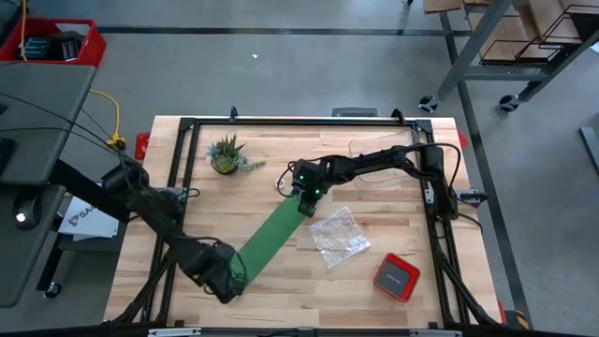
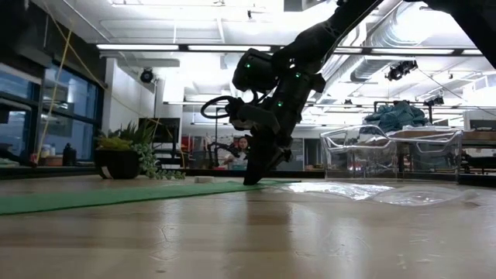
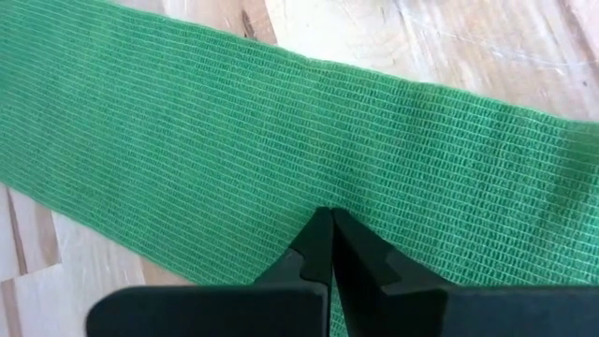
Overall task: Roll bandage
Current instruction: Roll the green bandage
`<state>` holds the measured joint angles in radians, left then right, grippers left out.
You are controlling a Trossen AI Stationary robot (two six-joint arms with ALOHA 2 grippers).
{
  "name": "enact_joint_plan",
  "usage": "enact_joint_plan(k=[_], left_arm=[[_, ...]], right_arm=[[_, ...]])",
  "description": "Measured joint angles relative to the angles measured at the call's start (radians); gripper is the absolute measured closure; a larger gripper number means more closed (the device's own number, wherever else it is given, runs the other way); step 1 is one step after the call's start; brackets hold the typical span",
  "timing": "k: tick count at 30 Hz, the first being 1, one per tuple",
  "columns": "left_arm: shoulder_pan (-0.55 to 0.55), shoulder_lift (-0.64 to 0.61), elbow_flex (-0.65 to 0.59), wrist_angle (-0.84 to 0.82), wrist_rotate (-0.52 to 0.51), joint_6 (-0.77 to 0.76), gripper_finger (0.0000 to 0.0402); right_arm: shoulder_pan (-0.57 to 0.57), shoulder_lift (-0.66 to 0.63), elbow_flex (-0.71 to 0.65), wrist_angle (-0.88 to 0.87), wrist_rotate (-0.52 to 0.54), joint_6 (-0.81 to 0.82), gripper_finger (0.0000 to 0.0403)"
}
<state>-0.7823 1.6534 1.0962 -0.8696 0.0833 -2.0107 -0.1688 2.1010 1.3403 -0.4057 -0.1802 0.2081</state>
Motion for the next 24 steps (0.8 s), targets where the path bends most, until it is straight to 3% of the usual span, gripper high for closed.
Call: enact_joint_plan(k=[10, 15, 19, 24], left_arm=[[-0.046, -0.081, 0.021, -0.056, -0.158, -0.124, 0.0401], [0.018, -0.081, 0.021, -0.04, -0.238, -0.034, 0.0401], [0.079, -0.067, -0.001, -0.041, -0.198, 0.094, 0.0401], [0.094, -0.071, -0.008, -0.046, -0.218, 0.098, 0.0401]], right_arm=[[-0.002, 0.0, 0.0, 0.002, 0.004, 0.0, 0.0402], [-0.002, 0.0, 0.0, 0.013, -0.007, 0.0, 0.0402], [-0.006, -0.007, -0.002, 0.029, -0.079, 0.026, 0.0402], [0.005, -0.045, -0.007, 0.045, -0.111, 0.021, 0.0402]])
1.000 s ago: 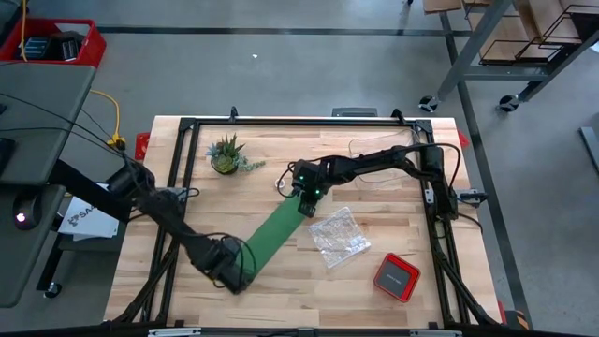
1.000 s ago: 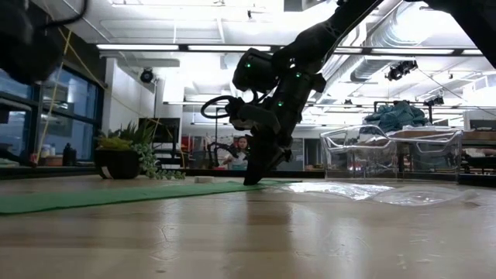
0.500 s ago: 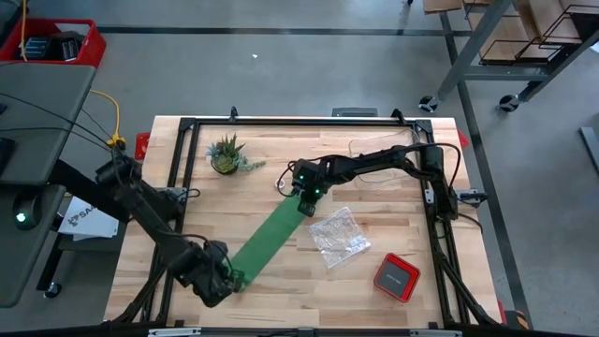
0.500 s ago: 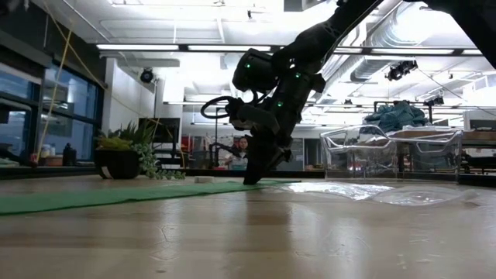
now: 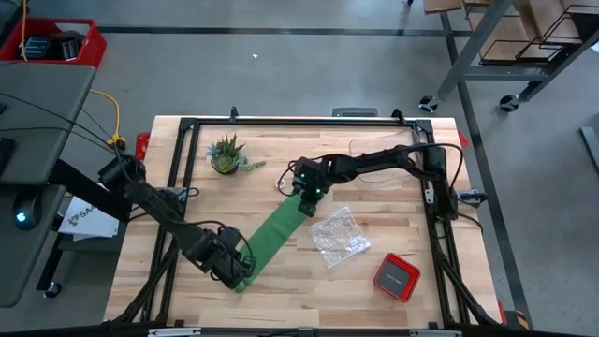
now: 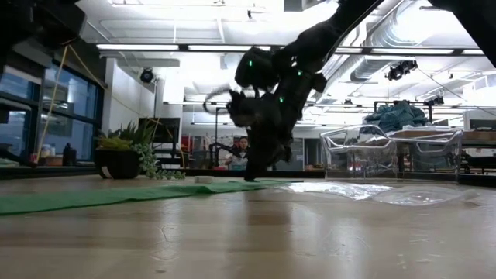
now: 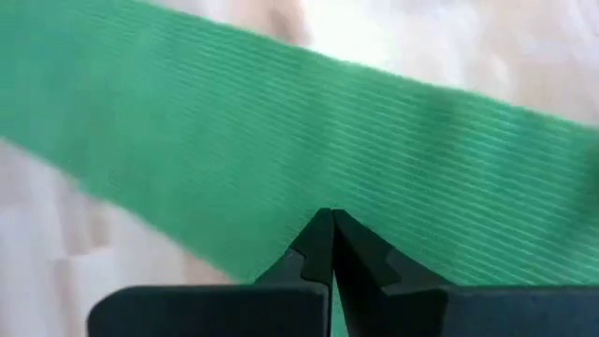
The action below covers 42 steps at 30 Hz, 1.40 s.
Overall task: Roll bandage
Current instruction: Roll the green bandage
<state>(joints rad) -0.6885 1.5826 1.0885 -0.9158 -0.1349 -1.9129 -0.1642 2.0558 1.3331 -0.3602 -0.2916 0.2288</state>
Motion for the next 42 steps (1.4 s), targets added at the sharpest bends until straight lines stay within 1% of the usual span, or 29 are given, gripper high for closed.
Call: enact_joint_plan(k=[4, 8, 13, 17, 21, 25, 27, 31, 33, 35, 39, 42], left_arm=[[-0.027, -0.001, 0.0, -0.017, -0.047, -0.057, 0.0401], [-0.052, -0.001, 0.0, -0.016, -0.066, -0.083, 0.0401], [-0.08, -0.001, 0.0, -0.016, -0.138, -0.101, 0.0401], [-0.08, -0.001, 0.0, -0.013, -0.138, -0.094, 0.0401], [-0.078, -0.001, 0.0, -0.014, -0.139, -0.078, 0.0401], [-0.076, -0.001, 0.0, 0.001, -0.138, -0.075, 0.0401], [-0.076, -0.001, 0.0, 0.003, -0.138, -0.079, 0.0401], [-0.076, -0.001, 0.0, 0.005, -0.138, -0.098, 0.0401], [-0.076, -0.001, 0.0, 0.007, -0.137, -0.102, 0.0401], [-0.076, -0.001, 0.0, 0.013, -0.123, -0.123, 0.0401], [-0.076, -0.001, 0.0, 0.006, -0.054, -0.207, 0.0401], [-0.078, -0.001, 0.0, 0.007, -0.035, -0.27, 0.0401]], right_arm=[[0.025, -0.017, 0.003, 0.108, -0.12, 0.031, 0.0402], [0.083, -0.017, 0.003, 0.236, -0.141, 0.084, 0.0403], [0.157, -0.009, 0.005, 0.344, -0.152, 0.11, 0.0402], [0.176, 0.029, 0.005, 0.348, -0.109, 0.162, 0.0402], [0.173, 0.072, 0.006, 0.365, -0.098, 0.207, 0.0402], [0.17, 0.11, 0.006, 0.365, -0.055, 0.227, 0.0403], [0.17, 0.115, 0.006, 0.349, -0.047, 0.22, 0.0403], [0.17, 0.114, 0.01, 0.27, 0.016, 0.218, 0.0403], [0.162, 0.111, 0.011, 0.246, 0.026, 0.218, 0.0403], [0.149, 0.109, 0.011, 0.225, 0.027, 0.219, 0.0403], [0.126, 0.103, 0.012, 0.191, 0.029, 0.238, 0.0403], [0.112, 0.1, 0.01, 0.186, 0.016, 0.243, 0.0403]])
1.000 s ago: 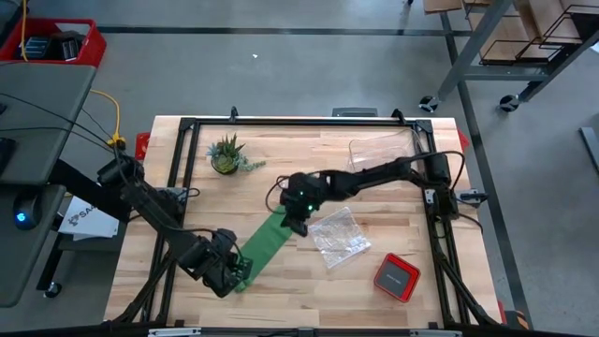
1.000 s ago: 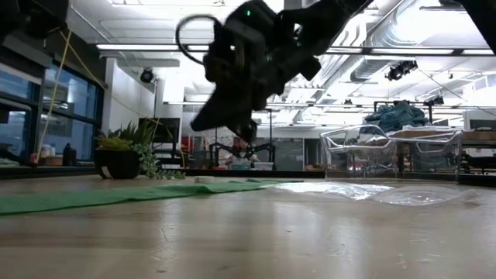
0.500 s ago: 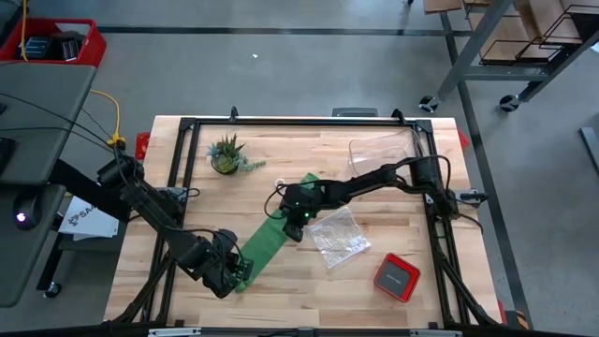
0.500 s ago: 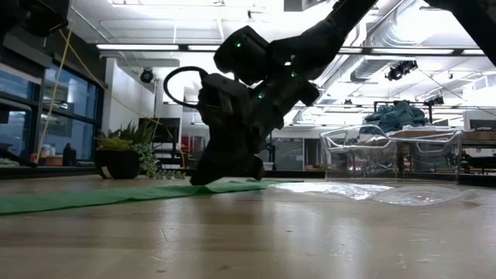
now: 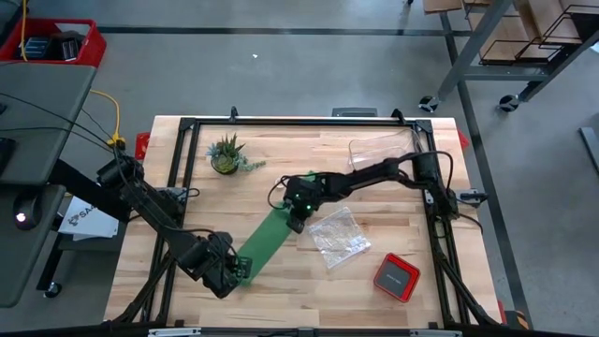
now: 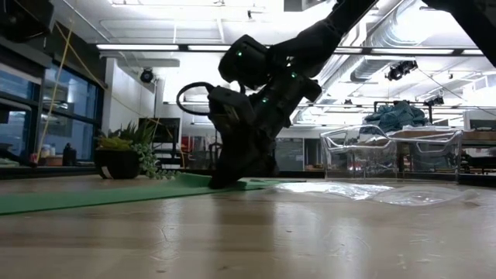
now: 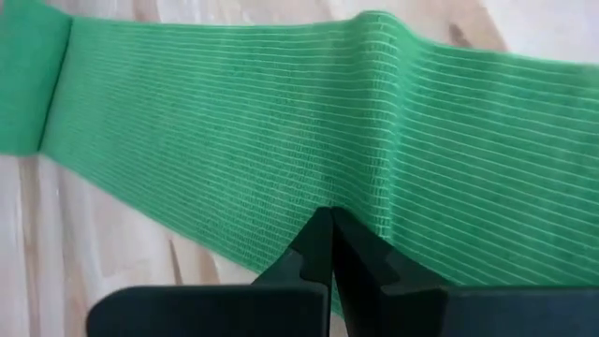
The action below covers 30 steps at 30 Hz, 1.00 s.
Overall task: Roll bandage
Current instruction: Roll the green bandage
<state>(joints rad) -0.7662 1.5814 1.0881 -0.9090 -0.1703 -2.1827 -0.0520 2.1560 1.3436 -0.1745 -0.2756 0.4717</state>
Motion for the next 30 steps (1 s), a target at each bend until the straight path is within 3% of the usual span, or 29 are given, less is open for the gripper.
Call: enact_joint_plan(k=[21, 26, 30], left_arm=[[-0.008, 0.0, 0.0, 0.035, 0.001, 0.039, 0.0401], [-0.04, 0.0, 0.0, 0.064, 0.092, 0.032, 0.0401], [-0.08, -0.002, 0.0, 0.09, 0.17, -0.074, 0.0401]], right_arm=[[-0.021, -0.03, -0.007, 0.042, -0.062, -0.056, 0.0403], [-0.04, -0.052, -0.006, 0.059, -0.072, -0.071, 0.0403], [-0.067, -0.068, -0.006, 0.025, -0.076, -0.097, 0.0403]])
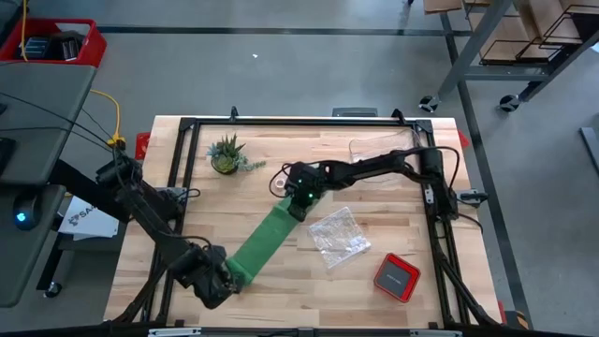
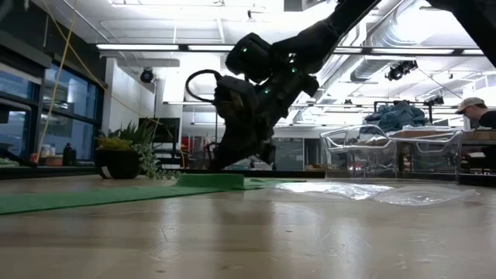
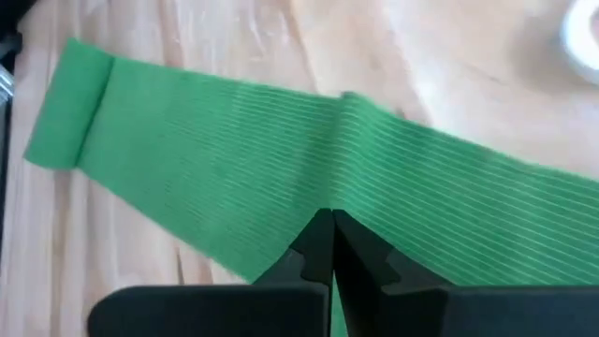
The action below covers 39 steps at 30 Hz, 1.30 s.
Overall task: Roll bandage
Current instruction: Roll the green bandage
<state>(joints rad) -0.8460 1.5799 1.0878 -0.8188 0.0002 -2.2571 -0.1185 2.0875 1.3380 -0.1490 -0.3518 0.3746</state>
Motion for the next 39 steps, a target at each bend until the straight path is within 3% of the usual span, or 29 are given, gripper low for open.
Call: enact_joint_plan(k=[3, 11, 25, 31, 39], left_arm=[[-0.022, 0.019, 0.0, 0.032, 0.043, -0.029, 0.0402], [0.034, 0.107, -0.009, 0.052, 0.025, -0.007, 0.0401], [0.178, 0.128, -0.024, 0.053, 0.029, 0.206, 0.0401], [0.281, 0.083, -0.022, 0.058, -0.161, 0.37, 0.0401], [0.386, -0.028, -0.022, 0.057, -0.276, 0.595, 0.0401]], right_arm=[[-0.028, -0.017, 0.001, -0.049, 0.002, -0.044, 0.0403], [-0.126, -0.042, 0.002, -0.122, 0.011, -0.111, 0.0403], [-0.185, -0.048, 0.002, -0.133, -0.007, -0.121, 0.0403], [-0.197, -0.077, 0.002, -0.136, -0.006, -0.143, 0.0403], [-0.236, -0.152, 0.003, -0.158, 0.001, -0.191, 0.0403]])
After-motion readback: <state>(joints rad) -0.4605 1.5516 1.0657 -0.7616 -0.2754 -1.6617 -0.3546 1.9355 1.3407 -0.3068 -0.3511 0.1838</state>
